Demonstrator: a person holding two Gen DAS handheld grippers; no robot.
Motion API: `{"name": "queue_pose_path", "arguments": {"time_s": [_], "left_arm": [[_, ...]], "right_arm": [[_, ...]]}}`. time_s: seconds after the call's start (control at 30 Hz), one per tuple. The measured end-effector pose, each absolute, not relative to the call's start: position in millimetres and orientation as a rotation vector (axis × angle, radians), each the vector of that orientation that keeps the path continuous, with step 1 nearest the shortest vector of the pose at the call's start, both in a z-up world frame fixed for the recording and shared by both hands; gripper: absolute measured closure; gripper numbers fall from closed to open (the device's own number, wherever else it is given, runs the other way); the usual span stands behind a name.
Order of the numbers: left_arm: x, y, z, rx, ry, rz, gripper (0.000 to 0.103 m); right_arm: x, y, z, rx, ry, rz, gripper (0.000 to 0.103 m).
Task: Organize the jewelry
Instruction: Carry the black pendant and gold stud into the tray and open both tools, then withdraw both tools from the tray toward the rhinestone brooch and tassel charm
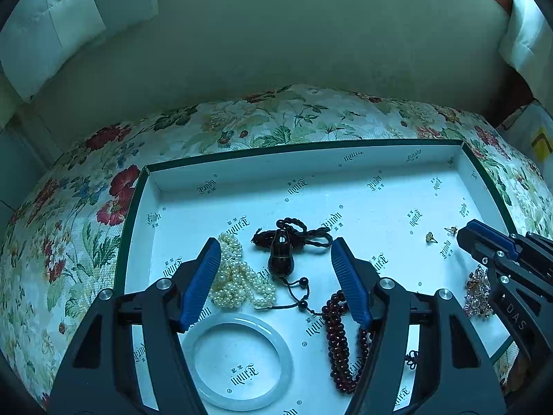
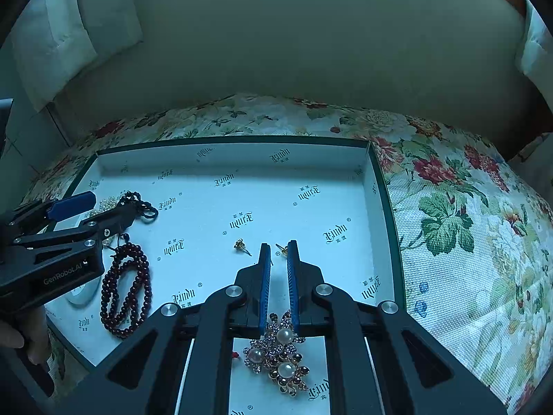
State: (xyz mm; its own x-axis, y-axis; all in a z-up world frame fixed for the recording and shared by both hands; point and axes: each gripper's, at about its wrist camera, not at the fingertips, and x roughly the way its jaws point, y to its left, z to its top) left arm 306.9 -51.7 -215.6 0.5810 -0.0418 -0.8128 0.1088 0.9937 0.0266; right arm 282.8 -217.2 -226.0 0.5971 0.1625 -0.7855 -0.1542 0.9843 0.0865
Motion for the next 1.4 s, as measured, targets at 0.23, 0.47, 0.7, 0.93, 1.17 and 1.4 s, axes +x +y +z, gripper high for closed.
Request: {"name": "queue_pose_path", "arguments": {"time_s": [0.23, 0.47, 0.7, 0.93, 1.17, 1.4], "left_arm": [[301.0, -51.5, -213.0, 0.081, 0.939, -0.089, 0.032], [294.2, -49.3, -210.8, 0.079, 0.943, -0.086, 0.032], [274.0, -48.0, -200.3, 0.069, 0.935, -0.094, 0.032], [242.7, -51.6, -187.0, 0.06, 0.927, -0.114, 0.032], [205.2, -55.2, -179.8, 0.03, 0.938, -0.128, 0.032], [171.2, -60.6, -188.2, 0.019, 0.971, -0.134, 0.032]], "right_arm": [[276.0, -217.9, -218.6, 0.021, 0.864, 0.167, 0.042], [271.6, -217.8, -210.8, 0.006, 0.859, 0.169, 0.042], [253.8, -225.1, -204.0, 0.002, 0.86, 0.162, 0.042], [223.6, -234.4, -190.3, -0.015, 0.85, 0.153, 0.042], [190.1, -246.6, -182.9, -0.034, 0.852, 0.146, 0.042], [154.9, -256.4, -188.2, -0.066, 0.876, 0.149, 0.042]]}}
